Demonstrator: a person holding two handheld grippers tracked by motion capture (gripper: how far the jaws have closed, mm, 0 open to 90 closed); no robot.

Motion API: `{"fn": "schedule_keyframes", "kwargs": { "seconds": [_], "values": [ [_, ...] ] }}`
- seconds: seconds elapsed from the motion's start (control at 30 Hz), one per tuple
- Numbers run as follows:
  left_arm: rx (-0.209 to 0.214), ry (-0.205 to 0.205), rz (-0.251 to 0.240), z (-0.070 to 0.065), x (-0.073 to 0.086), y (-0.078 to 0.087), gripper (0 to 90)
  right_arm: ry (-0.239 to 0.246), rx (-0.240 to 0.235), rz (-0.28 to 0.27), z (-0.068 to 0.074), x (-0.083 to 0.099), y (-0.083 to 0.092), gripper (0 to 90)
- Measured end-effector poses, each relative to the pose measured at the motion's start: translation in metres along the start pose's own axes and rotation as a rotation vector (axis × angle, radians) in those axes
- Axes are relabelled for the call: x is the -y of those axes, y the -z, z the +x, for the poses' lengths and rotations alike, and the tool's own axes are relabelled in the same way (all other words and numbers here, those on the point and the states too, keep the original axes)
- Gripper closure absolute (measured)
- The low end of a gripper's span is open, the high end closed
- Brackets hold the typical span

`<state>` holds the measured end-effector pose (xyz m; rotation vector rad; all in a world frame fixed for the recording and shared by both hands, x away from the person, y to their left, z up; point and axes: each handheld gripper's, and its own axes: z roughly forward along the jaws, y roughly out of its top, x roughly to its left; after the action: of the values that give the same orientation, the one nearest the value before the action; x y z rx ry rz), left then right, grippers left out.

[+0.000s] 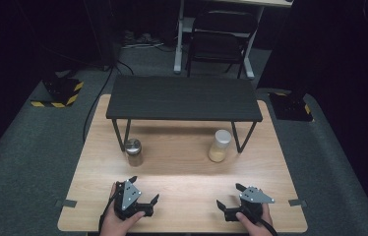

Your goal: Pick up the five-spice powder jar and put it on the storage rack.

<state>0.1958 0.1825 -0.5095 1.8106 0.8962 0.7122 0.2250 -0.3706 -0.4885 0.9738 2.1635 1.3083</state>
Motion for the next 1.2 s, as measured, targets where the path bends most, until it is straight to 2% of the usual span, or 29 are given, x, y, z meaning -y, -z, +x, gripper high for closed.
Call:
{"fn": "schedule_keyframes", "kwargs": {
  "seconds": [0.23,0.47,0.63,0.93,1.2],
  "values": [
    [-0.003,0.038,0.005,0.002,-0.001,-0.001,0.6,-0.033,-0.006,-0.020,-0.004,0.004,0.002,0.5],
    [0.002,0.043,-0.018,0.004,0.003,0.001,0.6,-0.018,-0.008,-0.020,-0.002,0.004,0.002,0.5],
    [0.007,0.056,-0.041,0.005,0.008,0.005,0.5,-0.036,-0.015,-0.012,-0.005,0.003,0.001,0.5],
    [0.003,0.073,-0.036,0.005,0.007,0.003,0.5,-0.030,-0.016,-0.028,-0.003,0.006,0.003,0.5],
    [0.003,0.104,-0.056,0.009,0.011,0.004,0.5,-0.038,-0.019,-0.023,-0.004,0.005,0.003,0.5]
  ]
}}
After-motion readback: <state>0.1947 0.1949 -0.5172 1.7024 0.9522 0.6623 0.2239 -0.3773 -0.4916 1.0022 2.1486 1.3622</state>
